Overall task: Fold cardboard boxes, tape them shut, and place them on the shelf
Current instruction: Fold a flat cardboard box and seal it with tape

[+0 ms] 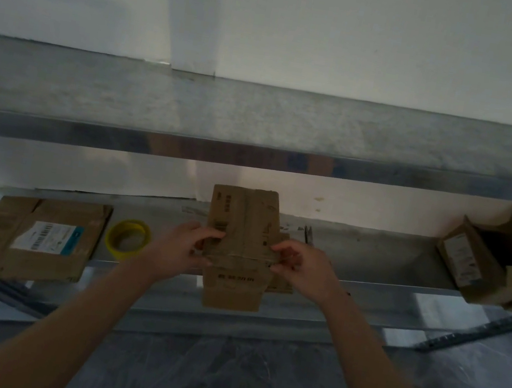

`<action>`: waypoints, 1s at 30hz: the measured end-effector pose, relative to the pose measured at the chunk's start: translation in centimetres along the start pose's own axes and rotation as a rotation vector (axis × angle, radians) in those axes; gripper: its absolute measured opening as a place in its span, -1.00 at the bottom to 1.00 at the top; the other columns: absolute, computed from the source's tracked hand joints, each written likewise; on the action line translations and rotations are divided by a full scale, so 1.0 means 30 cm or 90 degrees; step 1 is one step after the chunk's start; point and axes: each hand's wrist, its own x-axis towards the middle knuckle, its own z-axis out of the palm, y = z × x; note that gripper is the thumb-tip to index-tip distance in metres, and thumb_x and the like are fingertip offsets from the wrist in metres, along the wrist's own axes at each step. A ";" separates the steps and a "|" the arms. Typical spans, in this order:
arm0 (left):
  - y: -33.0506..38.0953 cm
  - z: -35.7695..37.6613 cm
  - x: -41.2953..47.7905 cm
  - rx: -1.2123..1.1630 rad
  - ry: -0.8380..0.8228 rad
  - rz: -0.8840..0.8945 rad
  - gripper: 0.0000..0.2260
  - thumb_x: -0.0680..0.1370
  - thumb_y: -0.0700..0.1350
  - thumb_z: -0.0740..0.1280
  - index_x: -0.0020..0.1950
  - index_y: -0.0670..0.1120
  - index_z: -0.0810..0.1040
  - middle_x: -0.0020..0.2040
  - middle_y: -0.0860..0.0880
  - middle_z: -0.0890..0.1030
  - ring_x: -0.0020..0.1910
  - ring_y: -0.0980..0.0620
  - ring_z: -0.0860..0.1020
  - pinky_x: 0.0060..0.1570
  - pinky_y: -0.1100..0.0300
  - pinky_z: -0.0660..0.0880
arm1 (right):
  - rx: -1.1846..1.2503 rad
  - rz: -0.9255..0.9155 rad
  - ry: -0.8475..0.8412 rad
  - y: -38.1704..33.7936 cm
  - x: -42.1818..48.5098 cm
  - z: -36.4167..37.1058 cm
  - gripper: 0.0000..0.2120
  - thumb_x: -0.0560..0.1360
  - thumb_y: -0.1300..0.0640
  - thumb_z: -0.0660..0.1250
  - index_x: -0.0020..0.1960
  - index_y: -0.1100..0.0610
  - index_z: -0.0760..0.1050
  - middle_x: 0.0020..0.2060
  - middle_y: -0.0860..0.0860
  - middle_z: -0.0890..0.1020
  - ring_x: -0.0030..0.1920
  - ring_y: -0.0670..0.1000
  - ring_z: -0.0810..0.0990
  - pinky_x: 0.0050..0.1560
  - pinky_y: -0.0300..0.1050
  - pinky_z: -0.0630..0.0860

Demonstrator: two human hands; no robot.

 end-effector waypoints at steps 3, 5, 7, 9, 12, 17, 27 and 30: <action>-0.001 0.048 -0.003 -0.037 0.107 -0.002 -0.50 0.44 -0.08 0.49 0.35 0.09 0.47 0.20 0.04 0.39 0.16 0.11 0.43 0.27 0.18 0.42 | 0.002 0.000 0.068 -0.004 -0.002 0.035 -0.67 0.42 0.14 0.52 0.16 -0.02 0.59 -0.02 -0.18 0.63 -0.07 -0.36 0.55 0.02 -0.51 0.46; -0.001 0.064 -0.004 -0.118 0.119 -0.017 -0.49 0.38 -0.07 0.53 0.30 0.09 0.49 0.33 0.05 0.30 0.31 0.13 0.31 0.31 0.37 0.29 | 0.008 -0.003 0.104 -0.002 -0.004 0.056 -0.69 0.43 0.19 0.51 0.15 0.03 0.60 -0.05 -0.19 0.61 -0.10 -0.40 0.52 -0.03 -0.58 0.42; -0.005 0.073 0.002 -0.147 0.135 0.002 -0.50 0.35 -0.05 0.53 0.27 0.06 0.52 0.40 0.03 0.30 0.39 0.08 0.31 0.37 0.27 0.28 | 0.036 -0.008 0.113 0.002 -0.009 0.070 -0.70 0.42 0.22 0.51 0.14 0.08 0.61 -0.07 -0.23 0.58 -0.10 -0.39 0.55 0.00 -0.53 0.47; -0.003 0.081 0.009 -0.136 0.168 0.011 -0.52 0.35 -0.08 0.52 0.26 0.00 0.56 0.41 -0.03 0.36 0.39 -0.01 0.36 0.41 0.08 0.30 | 0.061 -0.012 0.128 0.009 -0.010 0.080 -0.70 0.42 0.22 0.52 0.13 0.09 0.61 -0.07 -0.25 0.57 -0.07 -0.35 0.57 0.05 -0.44 0.51; 0.013 0.075 0.009 -0.123 0.186 0.010 -0.52 0.36 -0.14 0.52 0.27 -0.03 0.55 0.41 -0.05 0.37 0.38 0.05 0.35 0.41 0.18 0.27 | 0.056 0.006 0.137 0.001 -0.005 0.078 -0.73 0.43 0.21 0.51 0.11 0.07 0.60 -0.07 -0.22 0.55 -0.08 -0.34 0.53 0.00 -0.54 0.44; 0.018 0.077 -0.015 -0.121 0.185 0.048 -0.50 0.40 -0.18 0.49 0.32 -0.01 0.50 0.39 0.02 0.30 0.36 0.23 0.26 0.38 0.47 0.13 | 0.049 0.010 0.105 -0.001 -0.009 0.070 -0.71 0.42 0.20 0.52 0.12 0.07 0.58 -0.06 -0.22 0.56 -0.05 -0.28 0.56 0.07 -0.36 0.54; 0.075 0.043 0.014 -0.231 0.028 -0.104 -0.22 0.37 -0.02 0.54 0.49 0.06 0.21 0.35 0.09 0.28 0.21 0.11 0.42 0.07 0.20 0.49 | 0.325 0.326 0.373 -0.018 -0.132 0.258 -0.37 0.43 0.06 0.51 0.33 0.16 0.23 0.25 0.03 0.41 0.19 0.02 0.49 0.23 0.01 0.51; 0.001 -0.066 0.130 -0.194 0.043 -0.122 -0.28 0.45 -0.03 0.47 0.51 -0.02 0.18 0.46 -0.04 0.20 0.38 -0.02 0.29 0.28 0.12 0.36 | 0.400 0.343 0.333 -0.028 -0.124 0.296 -0.25 0.30 -0.24 0.53 0.30 0.15 0.37 0.20 0.03 0.54 0.13 -0.02 0.58 0.14 -0.01 0.59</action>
